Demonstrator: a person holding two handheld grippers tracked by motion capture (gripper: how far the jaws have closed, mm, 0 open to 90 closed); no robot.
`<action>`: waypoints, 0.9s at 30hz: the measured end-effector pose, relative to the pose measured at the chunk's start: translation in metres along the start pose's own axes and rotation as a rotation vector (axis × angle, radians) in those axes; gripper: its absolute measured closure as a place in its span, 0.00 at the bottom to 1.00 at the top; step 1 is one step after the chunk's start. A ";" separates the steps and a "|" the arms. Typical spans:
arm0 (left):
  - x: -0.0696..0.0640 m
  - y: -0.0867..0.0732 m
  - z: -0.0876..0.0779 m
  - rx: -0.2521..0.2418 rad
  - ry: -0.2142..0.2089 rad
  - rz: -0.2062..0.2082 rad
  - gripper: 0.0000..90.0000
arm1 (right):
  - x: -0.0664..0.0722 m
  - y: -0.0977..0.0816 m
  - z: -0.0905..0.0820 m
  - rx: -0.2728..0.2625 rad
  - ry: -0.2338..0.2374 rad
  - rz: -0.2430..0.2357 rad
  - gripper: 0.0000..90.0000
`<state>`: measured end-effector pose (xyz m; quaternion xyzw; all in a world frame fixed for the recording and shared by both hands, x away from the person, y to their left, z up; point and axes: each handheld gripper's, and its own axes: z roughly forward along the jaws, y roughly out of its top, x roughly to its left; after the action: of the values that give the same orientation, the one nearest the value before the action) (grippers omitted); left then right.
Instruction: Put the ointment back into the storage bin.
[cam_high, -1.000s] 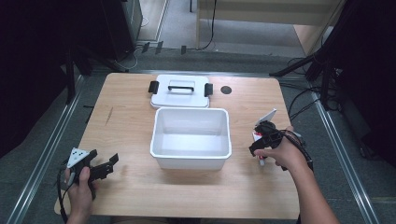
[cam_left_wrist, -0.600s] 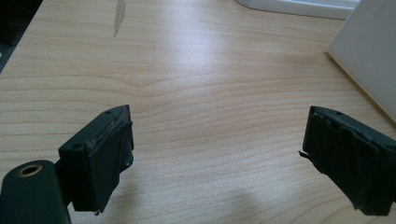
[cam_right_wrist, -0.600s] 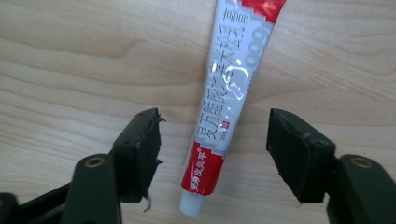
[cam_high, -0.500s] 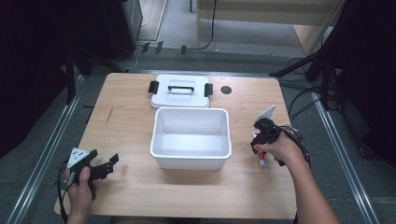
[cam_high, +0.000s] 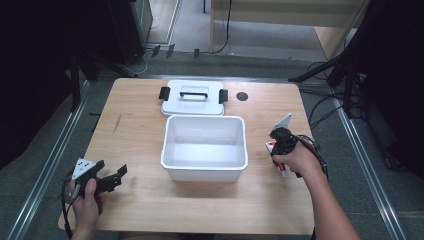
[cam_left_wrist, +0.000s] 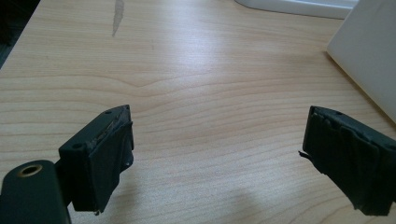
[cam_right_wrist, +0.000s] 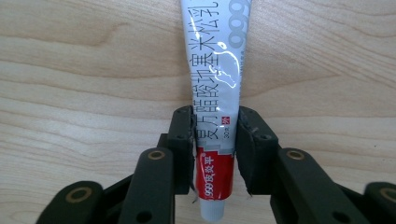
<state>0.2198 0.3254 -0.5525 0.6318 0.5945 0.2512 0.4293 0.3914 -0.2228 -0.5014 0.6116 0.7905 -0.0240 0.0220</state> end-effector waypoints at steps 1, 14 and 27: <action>0.000 0.000 0.000 0.000 0.000 0.000 0.10 | 0.000 0.000 0.000 0.002 0.001 0.001 0.78; 0.000 0.000 0.000 0.002 0.000 -0.003 0.11 | 0.000 0.000 0.000 -0.002 0.018 -0.011 0.80; 0.000 0.000 0.001 0.003 0.000 -0.005 0.11 | 0.004 -0.002 -0.047 -0.075 0.047 -0.022 0.80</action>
<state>0.2204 0.3254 -0.5527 0.6310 0.5966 0.2492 0.4288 0.3886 -0.2158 -0.4552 0.6020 0.7978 0.0199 0.0261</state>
